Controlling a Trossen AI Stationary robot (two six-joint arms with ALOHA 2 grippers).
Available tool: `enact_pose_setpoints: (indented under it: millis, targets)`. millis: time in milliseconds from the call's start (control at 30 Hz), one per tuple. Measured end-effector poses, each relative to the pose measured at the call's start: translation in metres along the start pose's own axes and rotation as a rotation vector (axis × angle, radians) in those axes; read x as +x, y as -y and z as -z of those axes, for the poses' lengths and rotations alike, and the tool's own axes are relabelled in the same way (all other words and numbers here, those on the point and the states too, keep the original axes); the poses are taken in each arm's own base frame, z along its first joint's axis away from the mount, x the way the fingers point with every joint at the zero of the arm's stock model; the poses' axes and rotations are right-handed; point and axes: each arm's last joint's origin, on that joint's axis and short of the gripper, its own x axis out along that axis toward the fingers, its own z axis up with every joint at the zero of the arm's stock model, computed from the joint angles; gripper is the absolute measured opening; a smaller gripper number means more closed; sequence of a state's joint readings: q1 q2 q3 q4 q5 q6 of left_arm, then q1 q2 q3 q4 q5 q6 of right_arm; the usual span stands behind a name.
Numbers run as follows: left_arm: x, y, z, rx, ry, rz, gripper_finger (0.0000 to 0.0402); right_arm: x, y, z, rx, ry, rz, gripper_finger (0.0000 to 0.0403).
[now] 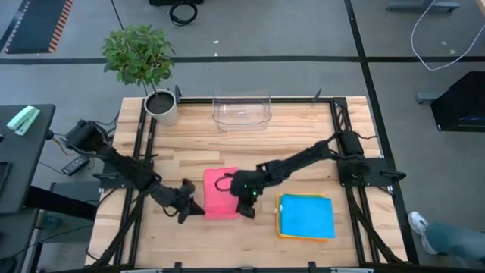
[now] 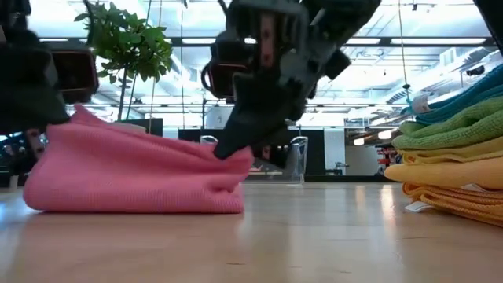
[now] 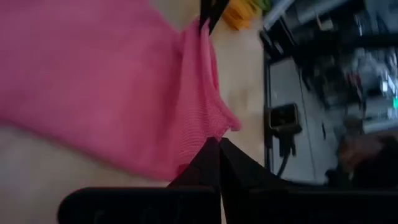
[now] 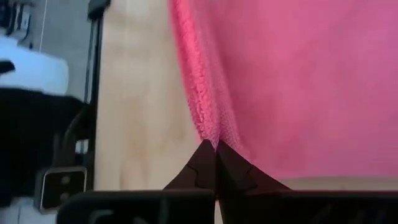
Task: Fold microfiber towels
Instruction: Fold the pink towel on the table
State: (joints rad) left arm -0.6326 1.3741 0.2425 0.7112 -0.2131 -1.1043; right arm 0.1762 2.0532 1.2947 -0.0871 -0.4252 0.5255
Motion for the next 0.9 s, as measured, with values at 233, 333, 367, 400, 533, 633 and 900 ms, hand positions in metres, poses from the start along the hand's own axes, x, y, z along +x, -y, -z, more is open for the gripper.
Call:
enact_pose_setpoints:
  millis: [233,333,367,400,533,633,900]
  targets:
    - [-0.005,-0.013,-0.006,-0.069,0.14,-0.078,0.0001,-0.025,0.031,-0.022,0.013,0.089,0.046,0.0002]
    - [-0.004,-0.018,-0.014,-0.072,0.197,-0.111,0.0001,-0.042,0.036,-0.029,0.009,0.108,0.076,0.0002]
    - [-0.004,-0.019,-0.018,-0.072,0.223,-0.121,0.0001,-0.046,0.038,-0.03,0.008,0.111,0.104,0.0002]
    - [-0.004,-0.02,-0.021,-0.07,0.244,-0.132,0.0001,-0.051,0.039,-0.031,0.003,0.115,0.119,0.0002]
    - [-0.006,-0.026,-0.032,-0.044,0.284,-0.181,0.0001,-0.072,0.045,-0.039,0.002,0.182,0.232,0.0002]
    - [-0.008,-0.029,-0.038,-0.025,0.321,-0.215,0.0001,-0.077,0.056,-0.041,0.01,0.204,0.304,0.0002]
    - [-0.014,-0.005,-0.043,0.083,0.341,-0.077,0.0001,-0.066,0.041,-0.033,-0.095,0.143,0.273,0.0001]
